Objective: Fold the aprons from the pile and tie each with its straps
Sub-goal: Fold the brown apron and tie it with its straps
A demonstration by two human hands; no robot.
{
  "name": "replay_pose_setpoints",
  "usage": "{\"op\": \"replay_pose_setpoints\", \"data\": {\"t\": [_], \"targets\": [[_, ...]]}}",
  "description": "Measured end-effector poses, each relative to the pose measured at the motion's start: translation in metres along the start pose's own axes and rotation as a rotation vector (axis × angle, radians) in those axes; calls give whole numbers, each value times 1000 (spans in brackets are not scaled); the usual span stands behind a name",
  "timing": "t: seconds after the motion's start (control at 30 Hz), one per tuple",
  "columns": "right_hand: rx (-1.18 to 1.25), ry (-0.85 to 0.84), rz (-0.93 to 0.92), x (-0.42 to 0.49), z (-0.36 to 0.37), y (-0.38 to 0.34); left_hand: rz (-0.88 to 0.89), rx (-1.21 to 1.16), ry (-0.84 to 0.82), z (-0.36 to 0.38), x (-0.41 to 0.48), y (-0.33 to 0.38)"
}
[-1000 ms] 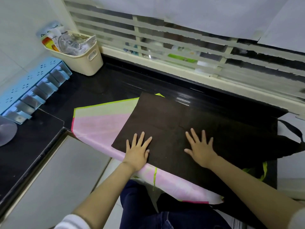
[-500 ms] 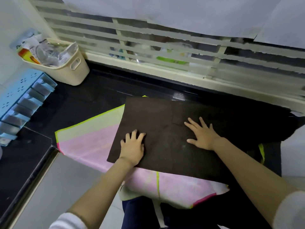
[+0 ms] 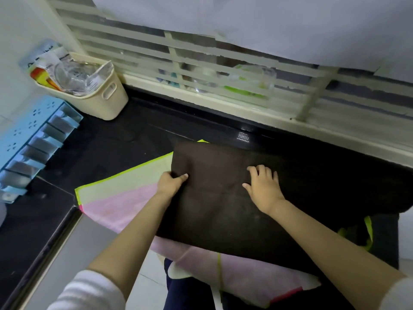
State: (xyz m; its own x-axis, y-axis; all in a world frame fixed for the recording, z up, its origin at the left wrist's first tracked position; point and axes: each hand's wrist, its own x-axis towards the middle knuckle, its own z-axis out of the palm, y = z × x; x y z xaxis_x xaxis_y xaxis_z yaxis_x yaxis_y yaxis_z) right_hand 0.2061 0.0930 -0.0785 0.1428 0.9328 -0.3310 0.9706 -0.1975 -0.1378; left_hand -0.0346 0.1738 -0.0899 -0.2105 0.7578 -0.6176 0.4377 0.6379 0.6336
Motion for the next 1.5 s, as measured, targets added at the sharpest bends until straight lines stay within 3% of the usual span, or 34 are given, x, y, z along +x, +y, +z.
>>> {"op": "replay_pose_setpoints", "data": {"t": [0.13,0.43,0.63,0.77,0.87,0.93,1.0,1.13,1.33,1.5], "targets": [[62,-3,-96,4,2,-22,68,2,28,-1,4,4],[108,-126,-82,22,-1,-66,434,112,139,-57,17,33],[-1,-223,-88,42,-2,-112,448,191,288,-114,45,36],[-25,-289,-129,49,3,-135,426,326,356,-142,53,30],[-55,-291,-141,50,4,-142,519,718,409,-137,47,23],[-64,-221,-198,47,4,-147,705,897,278,-114,33,18],[-55,-153,-280,39,6,-153,809,969,32,-83,18,7],[-129,-219,-296,21,17,-136,633,1134,-285,-38,3,-19],[-222,-309,-58,4,17,-25,569,1286,-284,-27,2,-26],[-35,-295,110,-8,2,41,468,1291,-312,-22,-1,-13]]}}
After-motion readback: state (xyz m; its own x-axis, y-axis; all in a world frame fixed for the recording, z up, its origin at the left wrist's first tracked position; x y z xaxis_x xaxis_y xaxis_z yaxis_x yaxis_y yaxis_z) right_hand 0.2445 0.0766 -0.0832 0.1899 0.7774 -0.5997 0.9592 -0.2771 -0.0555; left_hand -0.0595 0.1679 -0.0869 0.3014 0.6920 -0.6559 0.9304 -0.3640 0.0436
